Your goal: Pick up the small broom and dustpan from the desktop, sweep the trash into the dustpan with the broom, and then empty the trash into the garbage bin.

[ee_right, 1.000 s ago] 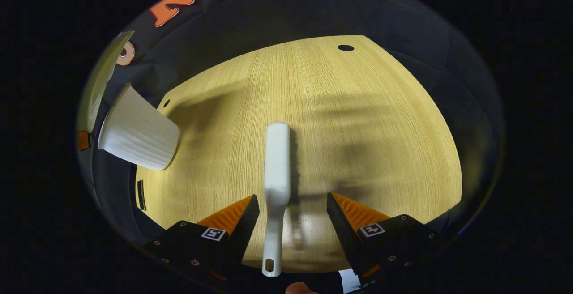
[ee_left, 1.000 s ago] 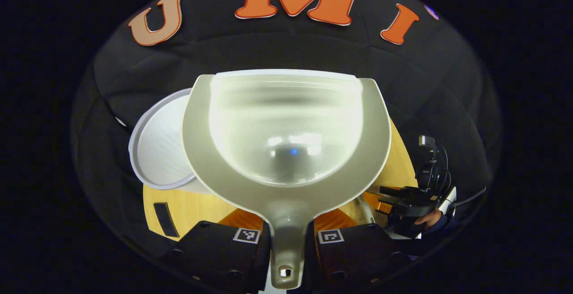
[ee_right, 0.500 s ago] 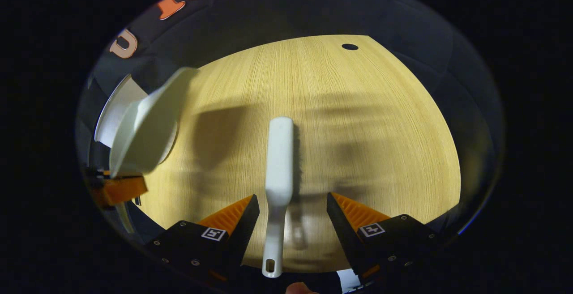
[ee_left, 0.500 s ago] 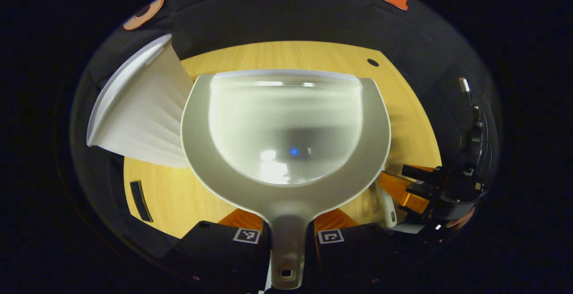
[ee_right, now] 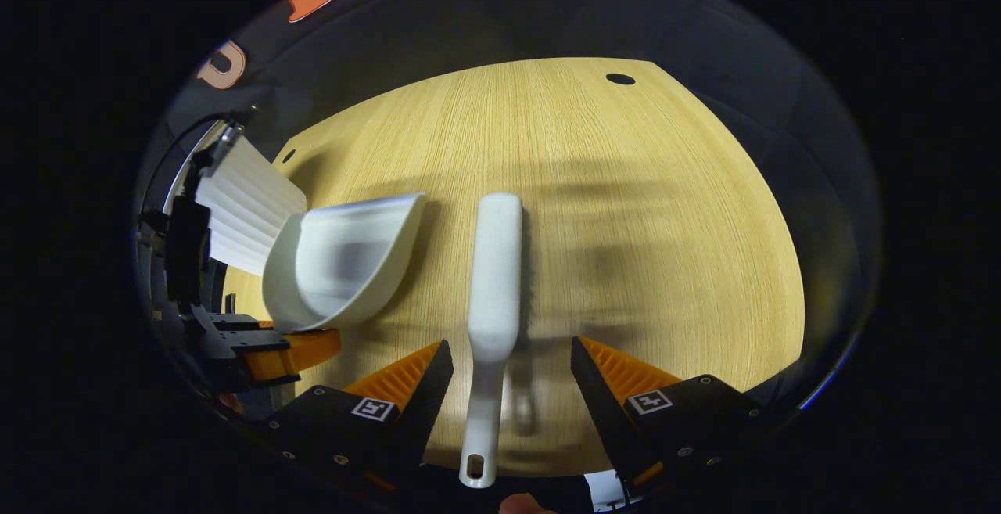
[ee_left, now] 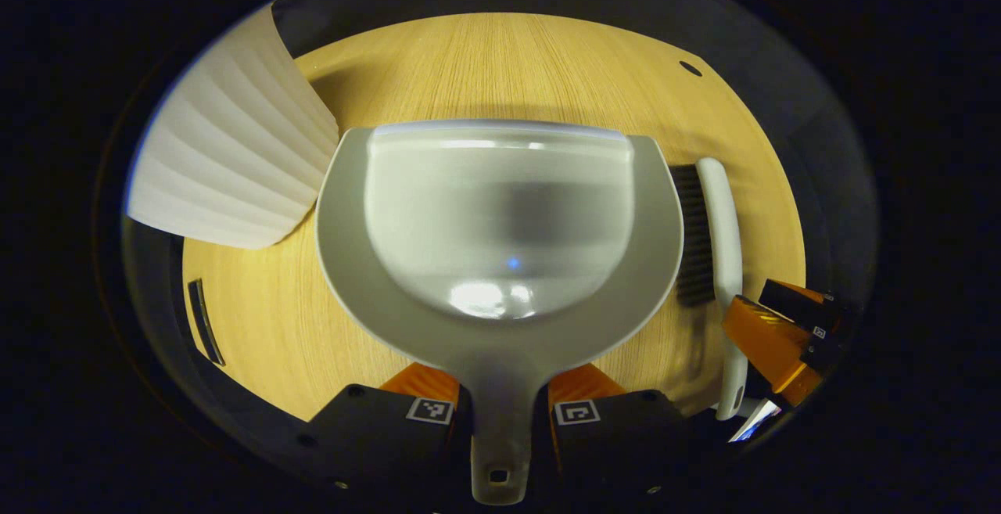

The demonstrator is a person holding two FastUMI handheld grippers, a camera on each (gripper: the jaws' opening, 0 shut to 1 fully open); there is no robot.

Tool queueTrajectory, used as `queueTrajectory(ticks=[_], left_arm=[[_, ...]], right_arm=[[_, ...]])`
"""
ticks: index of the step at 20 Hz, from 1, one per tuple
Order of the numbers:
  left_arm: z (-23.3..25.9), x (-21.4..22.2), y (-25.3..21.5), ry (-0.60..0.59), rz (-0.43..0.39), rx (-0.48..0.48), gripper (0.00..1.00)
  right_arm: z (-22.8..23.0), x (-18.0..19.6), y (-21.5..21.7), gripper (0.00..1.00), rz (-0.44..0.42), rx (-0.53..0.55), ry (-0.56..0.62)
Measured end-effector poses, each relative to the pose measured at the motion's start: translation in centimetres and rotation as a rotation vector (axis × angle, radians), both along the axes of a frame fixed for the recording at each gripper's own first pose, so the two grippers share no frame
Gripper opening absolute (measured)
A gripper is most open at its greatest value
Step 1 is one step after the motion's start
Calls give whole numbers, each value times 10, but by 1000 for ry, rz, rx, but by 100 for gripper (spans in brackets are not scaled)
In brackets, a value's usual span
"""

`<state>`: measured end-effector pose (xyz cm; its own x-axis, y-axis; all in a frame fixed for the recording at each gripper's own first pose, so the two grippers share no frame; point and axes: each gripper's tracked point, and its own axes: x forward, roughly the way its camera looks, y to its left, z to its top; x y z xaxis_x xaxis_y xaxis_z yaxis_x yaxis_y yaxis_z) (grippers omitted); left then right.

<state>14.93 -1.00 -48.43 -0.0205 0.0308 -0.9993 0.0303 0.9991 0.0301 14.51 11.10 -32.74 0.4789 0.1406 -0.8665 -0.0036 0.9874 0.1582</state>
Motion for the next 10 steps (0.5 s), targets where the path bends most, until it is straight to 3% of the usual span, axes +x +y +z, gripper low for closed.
queueTrajectory(ticks=[10], left_arm=[[-17,-1,2,47,33,-19,35]], right_arm=[[0,-4,0,92,-15,-8,4]])
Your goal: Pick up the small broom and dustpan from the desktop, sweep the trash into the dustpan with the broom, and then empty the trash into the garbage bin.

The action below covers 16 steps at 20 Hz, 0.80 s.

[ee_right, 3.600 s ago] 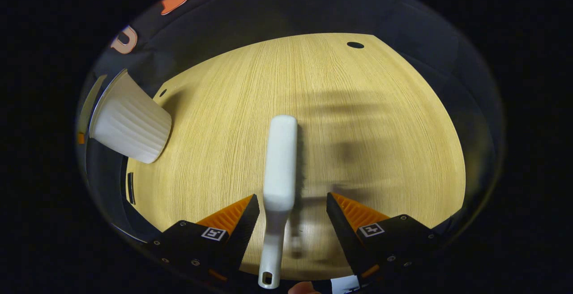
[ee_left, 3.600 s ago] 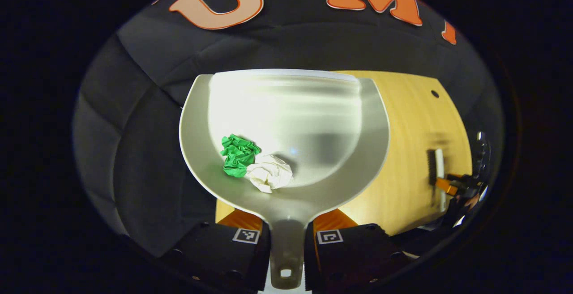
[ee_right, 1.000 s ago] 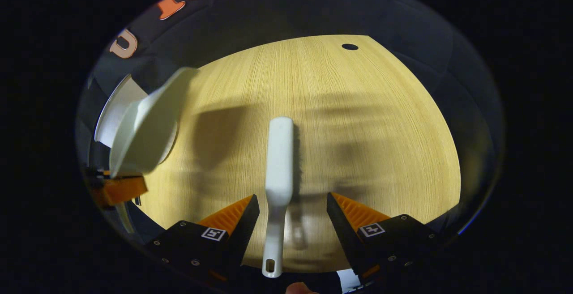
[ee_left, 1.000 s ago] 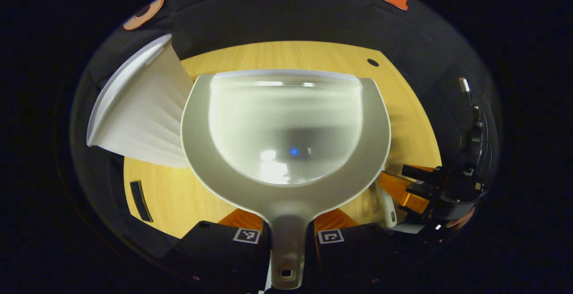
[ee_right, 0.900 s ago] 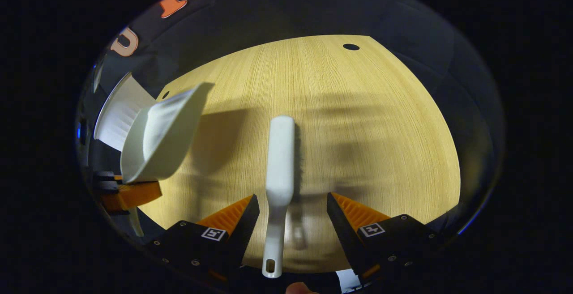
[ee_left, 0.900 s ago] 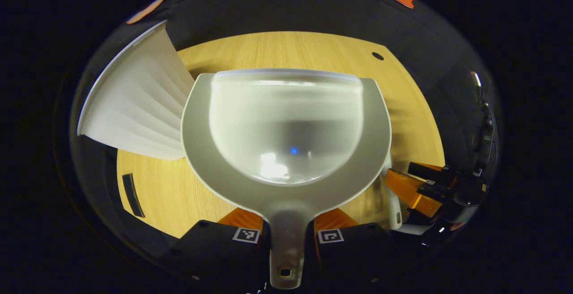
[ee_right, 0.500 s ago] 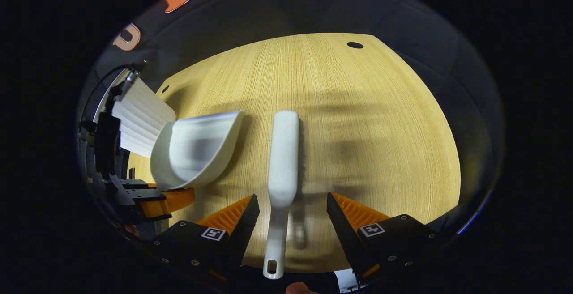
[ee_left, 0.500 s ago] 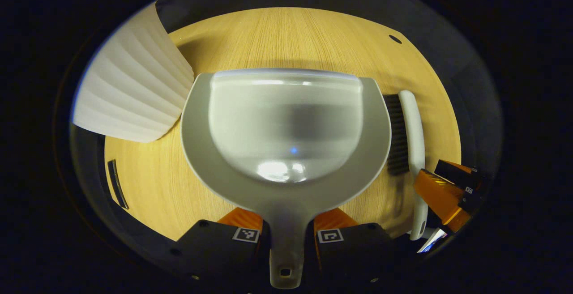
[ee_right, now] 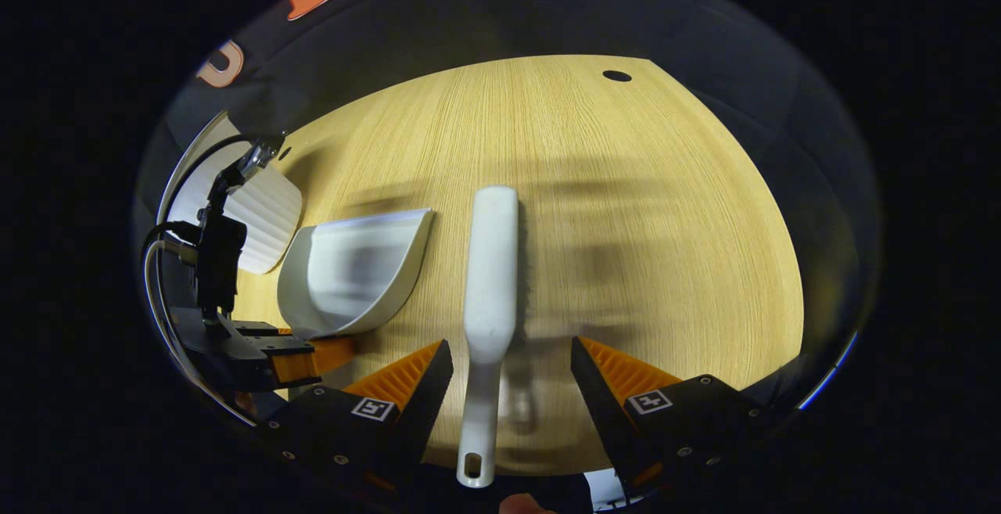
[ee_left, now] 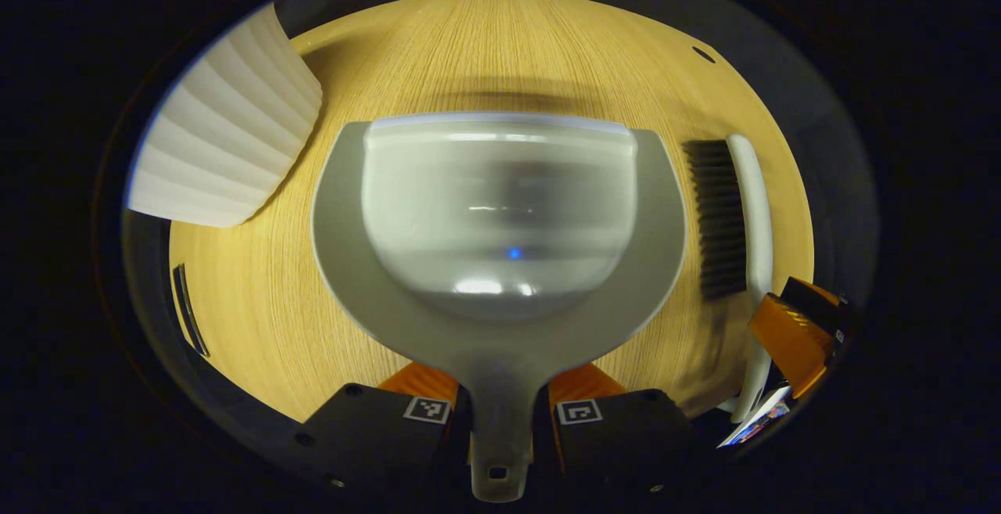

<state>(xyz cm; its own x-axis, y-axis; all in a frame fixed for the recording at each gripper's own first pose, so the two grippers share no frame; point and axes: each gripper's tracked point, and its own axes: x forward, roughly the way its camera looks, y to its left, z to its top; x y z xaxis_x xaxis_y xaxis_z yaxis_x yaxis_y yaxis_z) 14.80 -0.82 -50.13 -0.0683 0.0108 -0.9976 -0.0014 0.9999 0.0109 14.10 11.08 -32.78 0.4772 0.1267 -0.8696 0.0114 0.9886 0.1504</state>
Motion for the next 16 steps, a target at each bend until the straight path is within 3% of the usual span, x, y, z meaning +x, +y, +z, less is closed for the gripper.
queueTrajectory(ticks=[4,5,7,13,16], left_arm=[[3,-5,-7,-1,-18,-20,45],[7,-5,-5,-14,-24,-13,61],[22,0,-4,-50,-42,-2,71],[100,25,-10,-181,-37,-50,76],[147,46,-4,-333,-34,-45,76]], right_arm=[[1,5,1,92,-1,1,-3],[-2,6,1,92,-1,3,-6],[-11,13,-2,92,-5,3,-15],[-40,27,-11,93,-17,-8,-101],[-1,39,-17,92,-13,-31,-218]])
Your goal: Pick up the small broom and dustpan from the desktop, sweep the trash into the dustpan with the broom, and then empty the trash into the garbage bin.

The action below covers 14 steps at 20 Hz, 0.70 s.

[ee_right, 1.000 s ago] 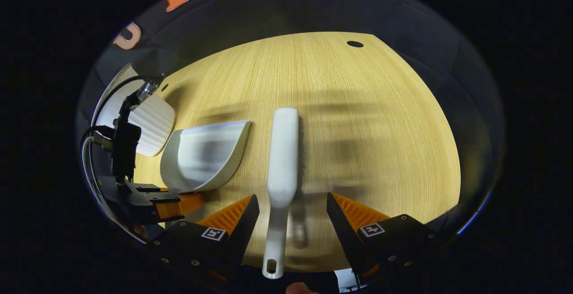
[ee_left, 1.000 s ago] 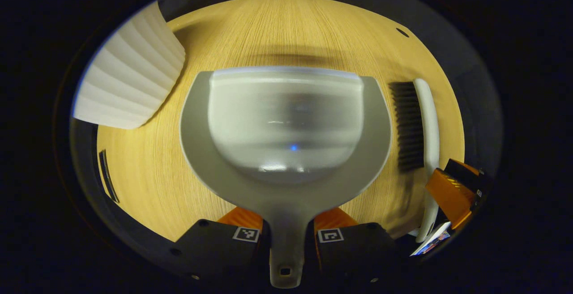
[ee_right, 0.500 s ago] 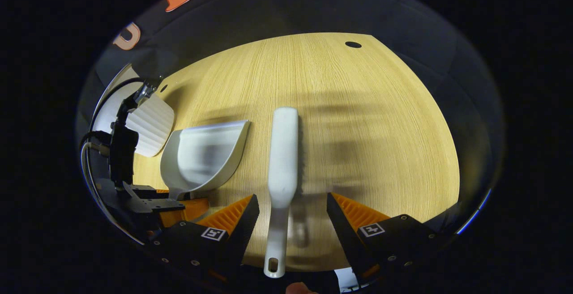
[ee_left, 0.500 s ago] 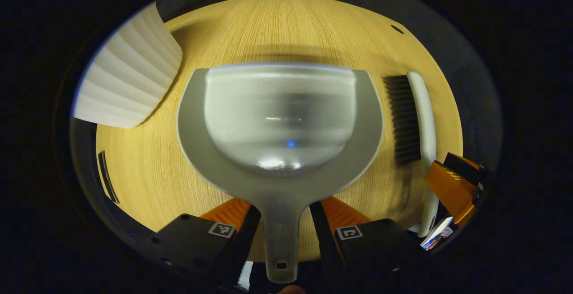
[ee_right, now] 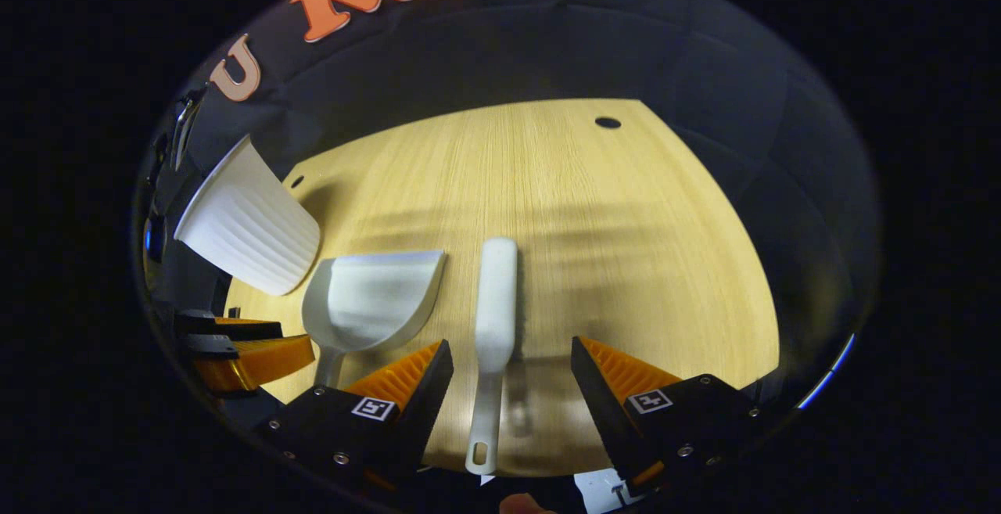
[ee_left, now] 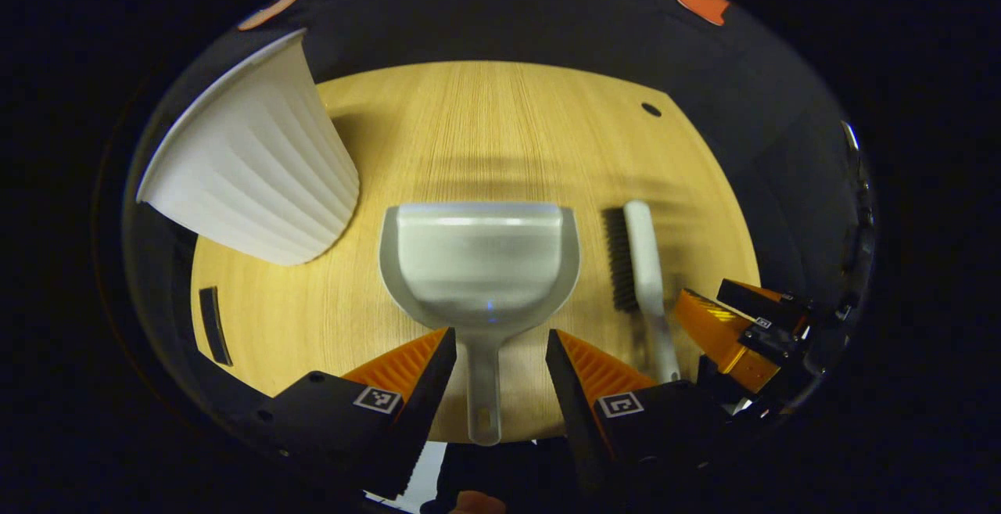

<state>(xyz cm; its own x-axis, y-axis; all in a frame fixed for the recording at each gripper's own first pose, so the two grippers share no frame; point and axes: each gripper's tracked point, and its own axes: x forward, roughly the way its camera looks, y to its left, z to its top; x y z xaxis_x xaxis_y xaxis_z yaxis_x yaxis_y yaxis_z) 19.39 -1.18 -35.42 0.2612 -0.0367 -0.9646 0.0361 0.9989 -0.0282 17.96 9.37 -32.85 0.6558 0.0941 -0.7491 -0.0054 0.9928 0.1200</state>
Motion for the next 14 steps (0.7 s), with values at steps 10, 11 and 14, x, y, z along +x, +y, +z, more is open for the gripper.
queueTrajectory(ticks=[10,11,14], left_arm=[[72,84,13,-655,41,29,78],[75,79,14,-697,43,4,78],[94,84,28,-898,48,39,79]], right_arm=[[201,36,9,92,-6,0,-507],[214,36,13,92,-11,17,-557],[248,33,5,92,-34,49,-657]])
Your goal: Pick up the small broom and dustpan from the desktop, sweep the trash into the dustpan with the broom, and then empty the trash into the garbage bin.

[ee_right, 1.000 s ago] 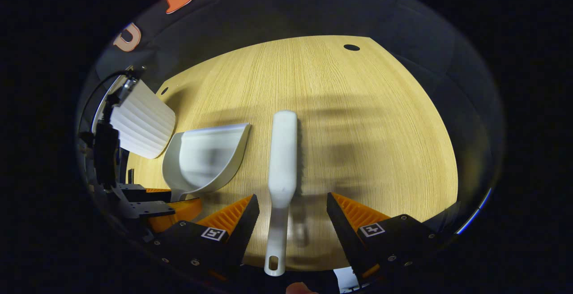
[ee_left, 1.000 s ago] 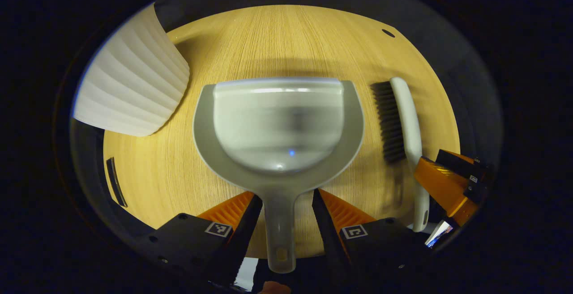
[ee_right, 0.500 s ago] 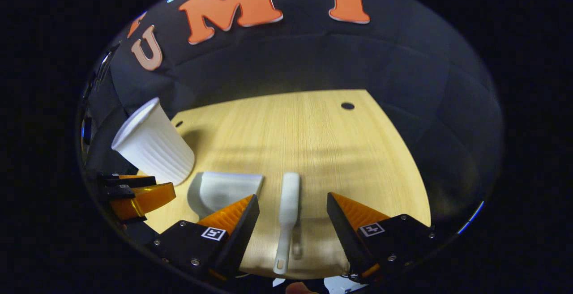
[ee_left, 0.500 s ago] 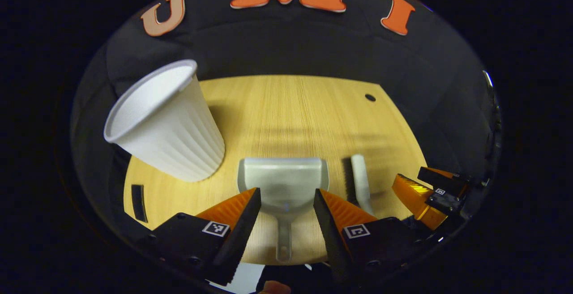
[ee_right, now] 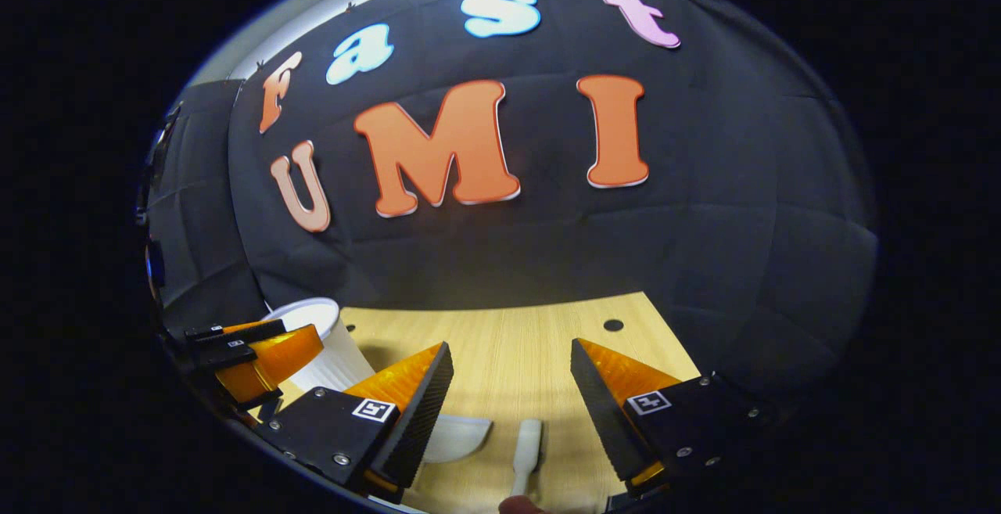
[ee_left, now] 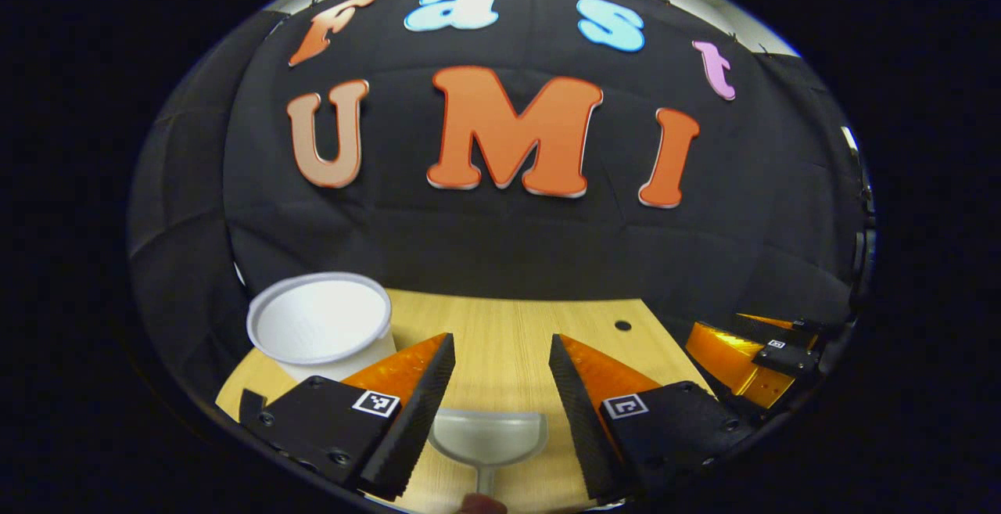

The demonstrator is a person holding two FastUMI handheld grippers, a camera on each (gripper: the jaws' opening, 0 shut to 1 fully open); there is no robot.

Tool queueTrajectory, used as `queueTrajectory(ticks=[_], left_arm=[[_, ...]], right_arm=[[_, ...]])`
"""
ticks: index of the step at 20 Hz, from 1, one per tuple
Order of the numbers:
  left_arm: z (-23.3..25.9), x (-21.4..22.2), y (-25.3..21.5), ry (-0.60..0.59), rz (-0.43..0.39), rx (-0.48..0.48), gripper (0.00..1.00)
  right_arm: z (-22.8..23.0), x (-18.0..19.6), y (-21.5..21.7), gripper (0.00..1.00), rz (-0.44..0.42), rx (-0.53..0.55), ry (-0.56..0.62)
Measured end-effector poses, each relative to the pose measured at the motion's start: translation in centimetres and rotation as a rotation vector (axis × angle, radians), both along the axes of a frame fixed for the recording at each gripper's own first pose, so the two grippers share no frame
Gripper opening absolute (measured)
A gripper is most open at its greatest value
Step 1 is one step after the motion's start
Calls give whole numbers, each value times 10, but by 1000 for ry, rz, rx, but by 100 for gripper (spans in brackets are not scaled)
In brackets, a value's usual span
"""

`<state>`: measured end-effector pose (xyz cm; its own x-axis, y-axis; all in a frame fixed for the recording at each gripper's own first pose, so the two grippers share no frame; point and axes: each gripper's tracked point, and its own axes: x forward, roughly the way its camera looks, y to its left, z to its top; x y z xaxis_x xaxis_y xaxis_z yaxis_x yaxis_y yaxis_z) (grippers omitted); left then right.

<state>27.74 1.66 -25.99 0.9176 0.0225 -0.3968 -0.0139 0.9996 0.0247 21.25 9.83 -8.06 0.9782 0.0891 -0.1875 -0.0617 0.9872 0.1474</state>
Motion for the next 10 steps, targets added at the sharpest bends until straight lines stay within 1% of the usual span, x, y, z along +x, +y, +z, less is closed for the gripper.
queueTrajectory(ticks=[1,2,3,4,6,8,10], left_arm=[[8,4,6,-80,17,11,81],[7,5,7,-137,25,14,80],[3,7,10,-183,32,22,80],[-1,8,5,-226,32,30,82],[-4,14,3,-271,40,52,88],[-5,18,3,-313,31,38,89],[-2,19,3,-343,6,55,89]], right_arm=[[8,-3,-2,92,-11,5,-39],[20,-4,-4,92,-26,4,-80],[33,-8,-5,92,-32,3,-133],[44,-10,-5,91,-38,0,-193],[54,-16,-8,91,-49,-10,-280],[57,-20,-6,91,-50,-65,-353],[48,-23,-1,91,-34,-113,-359]])
